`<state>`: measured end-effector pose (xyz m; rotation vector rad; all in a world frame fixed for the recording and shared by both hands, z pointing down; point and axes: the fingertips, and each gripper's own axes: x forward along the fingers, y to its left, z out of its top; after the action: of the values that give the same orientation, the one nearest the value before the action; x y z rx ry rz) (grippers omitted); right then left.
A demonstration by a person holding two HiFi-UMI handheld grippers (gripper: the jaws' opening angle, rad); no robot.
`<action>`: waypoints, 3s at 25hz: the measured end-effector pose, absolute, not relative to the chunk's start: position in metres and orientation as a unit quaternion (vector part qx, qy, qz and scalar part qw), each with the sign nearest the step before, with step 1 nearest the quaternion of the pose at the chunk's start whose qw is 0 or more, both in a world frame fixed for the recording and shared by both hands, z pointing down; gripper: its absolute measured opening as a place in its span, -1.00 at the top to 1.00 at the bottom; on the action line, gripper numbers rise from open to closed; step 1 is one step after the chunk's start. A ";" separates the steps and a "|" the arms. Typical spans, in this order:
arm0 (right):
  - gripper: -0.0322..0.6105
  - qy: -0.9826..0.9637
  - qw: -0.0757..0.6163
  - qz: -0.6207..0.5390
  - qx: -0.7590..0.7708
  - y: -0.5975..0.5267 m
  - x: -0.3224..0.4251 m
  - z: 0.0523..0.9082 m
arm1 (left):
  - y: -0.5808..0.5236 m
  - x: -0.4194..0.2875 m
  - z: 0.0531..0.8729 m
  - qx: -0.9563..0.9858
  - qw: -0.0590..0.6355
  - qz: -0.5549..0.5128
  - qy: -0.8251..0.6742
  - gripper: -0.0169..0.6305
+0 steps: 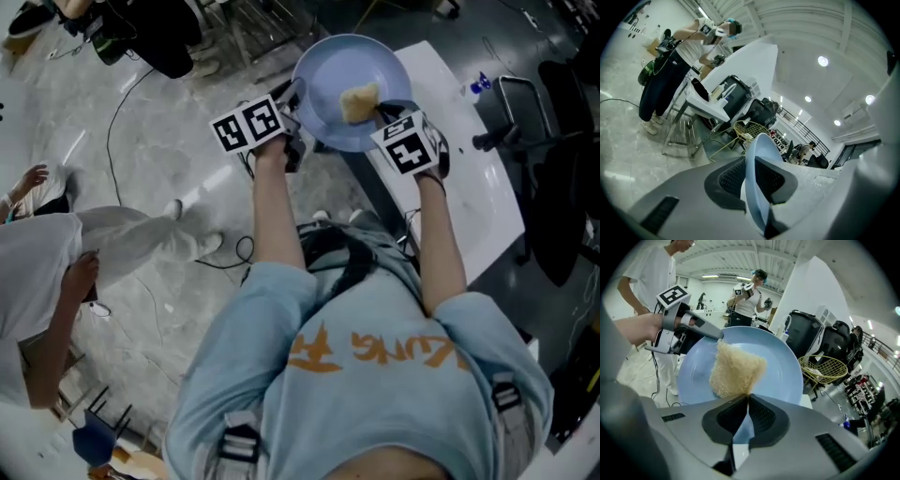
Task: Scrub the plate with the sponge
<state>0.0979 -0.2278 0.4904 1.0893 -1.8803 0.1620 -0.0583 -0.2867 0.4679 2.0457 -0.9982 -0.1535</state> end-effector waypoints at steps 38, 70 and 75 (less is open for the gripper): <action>0.86 -0.848 0.455 0.071 0.262 -0.179 0.025 0.488 | -0.275 -0.047 0.454 0.827 0.407 -0.067 -0.381 0.79; 0.85 -0.821 0.283 0.177 0.464 -0.206 0.185 0.465 | -0.300 0.005 0.511 0.809 0.459 -0.028 -0.366 0.79; 0.85 -0.808 0.276 0.195 0.483 -0.208 0.198 0.478 | -0.310 -0.017 0.539 0.766 0.493 -0.046 -0.410 0.78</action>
<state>0.1982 -0.2082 0.4778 1.2971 -2.1707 0.5228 -0.0167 -0.3097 0.5392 1.8573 -0.9942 -0.1114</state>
